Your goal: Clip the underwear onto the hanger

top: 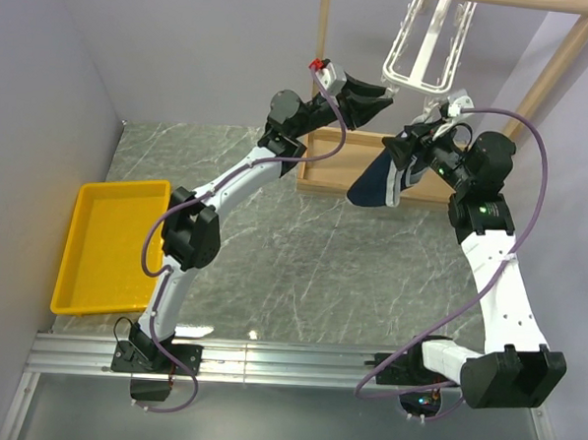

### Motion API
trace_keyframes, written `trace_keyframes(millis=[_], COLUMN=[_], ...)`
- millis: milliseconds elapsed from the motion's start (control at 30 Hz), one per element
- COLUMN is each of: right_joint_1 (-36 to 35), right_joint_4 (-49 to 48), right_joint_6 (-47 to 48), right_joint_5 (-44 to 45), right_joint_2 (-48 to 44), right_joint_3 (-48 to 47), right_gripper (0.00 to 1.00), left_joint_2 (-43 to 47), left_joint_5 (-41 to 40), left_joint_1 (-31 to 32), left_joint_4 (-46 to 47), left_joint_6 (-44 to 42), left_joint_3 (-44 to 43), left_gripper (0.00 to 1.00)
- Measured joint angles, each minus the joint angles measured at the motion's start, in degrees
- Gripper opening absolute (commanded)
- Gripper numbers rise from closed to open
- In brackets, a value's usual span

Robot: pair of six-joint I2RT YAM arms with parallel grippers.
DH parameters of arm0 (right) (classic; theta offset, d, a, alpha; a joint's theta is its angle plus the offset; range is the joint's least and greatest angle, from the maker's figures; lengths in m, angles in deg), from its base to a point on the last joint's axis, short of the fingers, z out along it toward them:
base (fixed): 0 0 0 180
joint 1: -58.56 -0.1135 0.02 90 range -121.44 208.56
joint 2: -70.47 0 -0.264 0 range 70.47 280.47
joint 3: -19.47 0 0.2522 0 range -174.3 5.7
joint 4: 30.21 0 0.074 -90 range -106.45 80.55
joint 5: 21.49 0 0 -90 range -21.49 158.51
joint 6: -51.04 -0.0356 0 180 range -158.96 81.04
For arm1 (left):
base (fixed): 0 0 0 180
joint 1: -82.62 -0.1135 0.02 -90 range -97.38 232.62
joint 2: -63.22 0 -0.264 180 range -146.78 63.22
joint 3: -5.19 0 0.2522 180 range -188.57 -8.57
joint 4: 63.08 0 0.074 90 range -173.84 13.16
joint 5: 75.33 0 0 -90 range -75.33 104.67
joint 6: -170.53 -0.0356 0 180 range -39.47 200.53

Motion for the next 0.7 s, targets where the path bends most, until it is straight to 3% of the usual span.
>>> trace_keyframes(millis=[133, 267, 367, 700], right_joint_1=[-0.1, -0.4, -0.9, -3.8], right_joint_4=[-2.1, -4.0, -5.9, -11.4], right_joint_6=[0.4, 0.8, 0.8, 0.8], right_joint_5=[0.7, 1.4, 2.2, 7.8], right_joint_2=[0.6, 1.1, 1.8, 5.6], right_joint_3=[0.0, 0.0, 0.0, 0.0], right_gripper=[0.65, 0.66, 0.66, 0.64], left_joint_2=[0.0, 0.0, 0.0, 0.0], left_joint_5=[0.0, -0.2, -0.4, -2.5], left_joint_1=[0.3, 0.5, 0.7, 1.4], left_joint_4=[0.1, 0.1, 0.1, 0.1], left_joint_6=[-0.5, -0.7, -0.9, 0.4], left_joint_3=[-0.6, -0.9, -0.9, -0.6], left_gripper=[0.26, 0.08, 0.0, 0.0])
